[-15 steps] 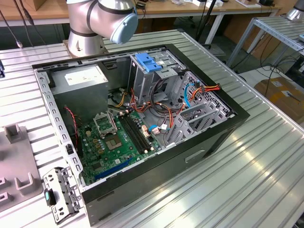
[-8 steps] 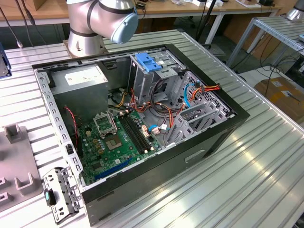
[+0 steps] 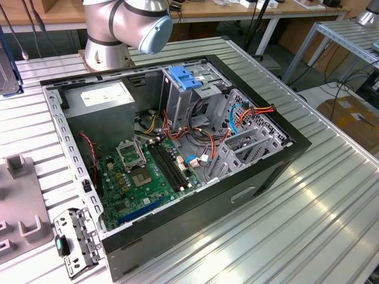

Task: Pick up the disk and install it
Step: 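Pick up the disk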

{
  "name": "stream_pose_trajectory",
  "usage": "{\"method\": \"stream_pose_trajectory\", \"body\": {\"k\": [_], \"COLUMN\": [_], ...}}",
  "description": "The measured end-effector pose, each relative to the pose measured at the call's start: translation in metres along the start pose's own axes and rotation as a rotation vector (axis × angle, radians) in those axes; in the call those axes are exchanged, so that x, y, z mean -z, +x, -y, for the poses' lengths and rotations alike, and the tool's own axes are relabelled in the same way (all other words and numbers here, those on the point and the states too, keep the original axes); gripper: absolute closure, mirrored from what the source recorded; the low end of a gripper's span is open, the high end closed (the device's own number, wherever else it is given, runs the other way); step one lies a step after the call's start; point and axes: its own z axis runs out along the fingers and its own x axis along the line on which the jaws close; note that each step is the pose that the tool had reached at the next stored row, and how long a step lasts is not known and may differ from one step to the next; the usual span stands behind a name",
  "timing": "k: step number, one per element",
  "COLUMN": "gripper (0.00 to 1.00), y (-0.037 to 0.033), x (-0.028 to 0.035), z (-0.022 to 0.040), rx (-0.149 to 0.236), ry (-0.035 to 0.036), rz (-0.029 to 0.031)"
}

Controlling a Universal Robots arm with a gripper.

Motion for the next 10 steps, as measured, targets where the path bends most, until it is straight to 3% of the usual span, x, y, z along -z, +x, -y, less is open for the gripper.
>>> {"method": "stream_pose_trajectory", "body": {"k": [10], "gripper": [0.63], "y": [-0.0002], "x": [0.0], "z": [0.011], "rx": [0.0], "ry": [-0.0001], "rz": [0.0]}}
